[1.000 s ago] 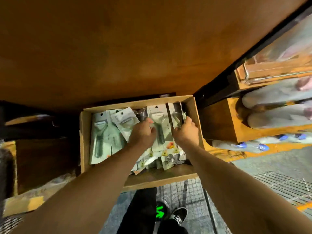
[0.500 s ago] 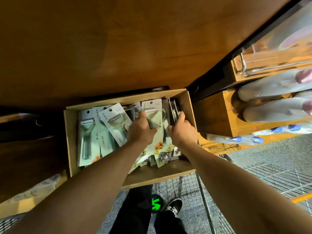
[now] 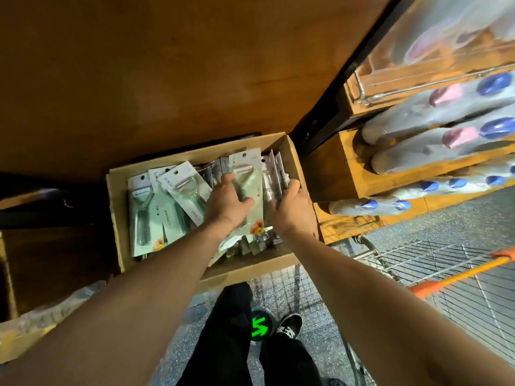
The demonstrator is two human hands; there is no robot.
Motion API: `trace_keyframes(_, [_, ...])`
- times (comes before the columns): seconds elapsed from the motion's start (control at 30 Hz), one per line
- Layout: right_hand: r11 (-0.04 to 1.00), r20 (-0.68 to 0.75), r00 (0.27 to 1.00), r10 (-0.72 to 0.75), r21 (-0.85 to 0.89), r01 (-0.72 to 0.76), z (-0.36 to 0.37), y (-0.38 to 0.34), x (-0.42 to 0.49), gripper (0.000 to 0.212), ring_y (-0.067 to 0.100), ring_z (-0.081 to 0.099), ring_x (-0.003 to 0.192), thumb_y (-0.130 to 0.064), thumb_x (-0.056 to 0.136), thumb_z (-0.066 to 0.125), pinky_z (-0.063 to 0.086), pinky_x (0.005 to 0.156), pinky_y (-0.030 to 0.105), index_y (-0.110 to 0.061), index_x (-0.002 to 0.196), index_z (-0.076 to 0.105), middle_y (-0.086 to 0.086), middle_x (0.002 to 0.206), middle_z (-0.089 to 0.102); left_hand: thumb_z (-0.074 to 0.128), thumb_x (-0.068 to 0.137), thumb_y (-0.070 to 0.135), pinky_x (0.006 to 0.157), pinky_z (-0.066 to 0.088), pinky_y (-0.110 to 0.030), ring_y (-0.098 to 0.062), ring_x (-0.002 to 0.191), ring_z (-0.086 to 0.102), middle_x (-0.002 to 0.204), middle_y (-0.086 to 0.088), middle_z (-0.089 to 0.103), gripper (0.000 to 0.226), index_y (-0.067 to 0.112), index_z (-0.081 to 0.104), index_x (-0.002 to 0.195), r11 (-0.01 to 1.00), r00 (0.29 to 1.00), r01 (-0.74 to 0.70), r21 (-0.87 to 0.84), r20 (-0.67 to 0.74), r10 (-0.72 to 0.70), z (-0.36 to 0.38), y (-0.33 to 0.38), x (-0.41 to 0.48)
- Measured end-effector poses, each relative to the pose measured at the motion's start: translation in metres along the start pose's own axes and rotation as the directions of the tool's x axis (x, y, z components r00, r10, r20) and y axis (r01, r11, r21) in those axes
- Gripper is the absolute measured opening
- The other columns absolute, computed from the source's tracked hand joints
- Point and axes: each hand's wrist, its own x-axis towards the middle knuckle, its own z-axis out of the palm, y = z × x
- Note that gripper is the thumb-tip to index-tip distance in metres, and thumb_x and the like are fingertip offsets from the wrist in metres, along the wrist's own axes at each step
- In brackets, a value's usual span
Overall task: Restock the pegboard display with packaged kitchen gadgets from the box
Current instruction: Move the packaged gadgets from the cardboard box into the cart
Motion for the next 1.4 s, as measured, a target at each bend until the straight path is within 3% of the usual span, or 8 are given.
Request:
trace_keyframes(0.1, [0.976, -0.069, 0.994, 0.080, 0.210, -0.064, -0.047, 0.014, -0.022, 0.033, 0.032, 0.064, 0.097, -0.034, 0.096, 0.058, 0.052, 0.073, 0.041, -0.020, 0.118, 0.039, 0.007, 0.111, 0.061, 0.078, 0.091, 0.034, 0.076, 0.050, -0.032, -0.027, 0.101, 0.066, 0.118, -0.002, 0.067, 0.071, 0.024, 0.039, 0.149, 0.994, 0.996, -0.093, 0.055, 0.006, 0.093, -0.004, 0.044, -0.024])
trace_keyframes(0.27, [0.797, -0.137, 0.930, 0.342, 0.566, -0.210, -0.128, 0.076, -0.065, 0.028, 0.031, 0.060, 0.092, -0.031, 0.094, 0.057, 0.053, 0.084, 0.043, -0.019, 0.114, 0.040, 0.009, 0.108, 0.065, 0.078, 0.088, 0.033, 0.084, 0.055, -0.042, -0.033, 0.101, 0.066, 0.110, -0.007, 0.068, 0.066, 0.025, 0.044, 0.145, 0.948, 0.953, -0.298, 0.108, 0.096, 0.288, 0.024, 0.140, -0.073])
trace_keyframes(0.5, [0.519, -0.193, 0.678, 0.709, 0.794, -0.316, -0.197, 0.248, -0.131, 0.037, 0.037, 0.064, 0.105, -0.032, 0.095, 0.060, 0.046, 0.084, 0.038, -0.011, 0.123, 0.048, 0.014, 0.114, 0.070, 0.078, 0.088, 0.028, 0.089, 0.054, -0.045, -0.031, 0.107, 0.063, 0.114, -0.007, 0.064, 0.069, 0.021, 0.044, 0.147, 0.756, 0.741, -0.646, 0.103, 0.323, 0.589, 0.160, 0.270, -0.189])
trace_keyframes(0.7, [0.254, 0.003, 0.507, 0.862, 0.863, -0.437, -0.165, 0.398, -0.173, 0.041, 0.033, 0.062, 0.098, -0.031, 0.101, 0.054, 0.043, 0.080, 0.032, -0.008, 0.132, 0.045, 0.007, 0.104, 0.060, 0.071, 0.094, 0.028, 0.091, 0.051, -0.046, -0.037, 0.118, 0.060, 0.130, -0.013, 0.059, 0.070, 0.020, 0.037, 0.155, 0.577, 0.599, -0.779, 0.244, 0.559, 0.573, 0.310, 0.289, -0.250])
trace_keyframes(1.1, [0.103, 0.451, 0.557, 0.697, 0.705, -0.701, -0.049, 0.470, -0.115, 0.062, 0.033, 0.061, 0.111, -0.022, 0.107, 0.047, 0.047, 0.094, 0.035, -0.004, 0.158, 0.016, 0.019, 0.137, 0.055, 0.058, 0.095, 0.005, 0.071, 0.052, -0.044, -0.040, 0.100, 0.071, 0.142, -0.021, 0.049, 0.068, 0.015, 0.029, 0.156, 0.271, 0.703, -0.705, 0.656, 0.593, 0.394, 0.408, 0.243, -0.191])
trace_keyframes(1.17, [0.034, 0.502, 0.538, 0.678, 0.709, -0.704, -0.037, 0.470, -0.107, 0.068, 0.026, 0.063, 0.089, -0.023, 0.106, 0.048, 0.054, 0.085, 0.036, -0.011, 0.161, 0.009, 0.016, 0.127, 0.061, 0.058, 0.091, 0.001, 0.077, 0.059, -0.045, -0.041, 0.098, 0.070, 0.141, -0.022, 0.050, 0.073, 0.016, 0.029, 0.156, 0.276, 0.710, -0.697, 0.662, 0.582, 0.396, 0.412, 0.239, -0.184])
trace_keyframes(1.3, [-0.020, 0.535, 0.528, 0.660, 0.715, -0.699, -0.015, 0.474, -0.089, 0.056, 0.023, 0.063, 0.083, -0.021, 0.104, 0.053, 0.057, 0.064, 0.033, -0.015, 0.150, 0.022, 0.014, 0.110, 0.065, 0.053, 0.097, 0.002, 0.074, 0.051, -0.044, -0.038, 0.102, 0.065, 0.138, -0.018, 0.049, 0.071, 0.022, 0.024, 0.158, 0.309, 0.740, -0.668, 0.677, 0.565, 0.364, 0.414, 0.238, -0.174])
trace_keyframes(1.4, [-0.046, 0.547, 0.518, 0.658, 0.715, -0.698, -0.011, 0.478, -0.082, 0.041, 0.028, 0.070, 0.087, -0.024, 0.102, 0.058, 0.063, 0.074, 0.045, -0.015, 0.133, 0.032, 0.010, 0.105, 0.065, 0.052, 0.098, 0.004, 0.091, 0.052, -0.050, -0.039, 0.113, 0.060, 0.144, -0.017, 0.049, 0.071, 0.025, 0.023, 0.159, 0.402, 0.776, -0.630, 0.664, 0.517, 0.363, 0.417, 0.235, -0.168])
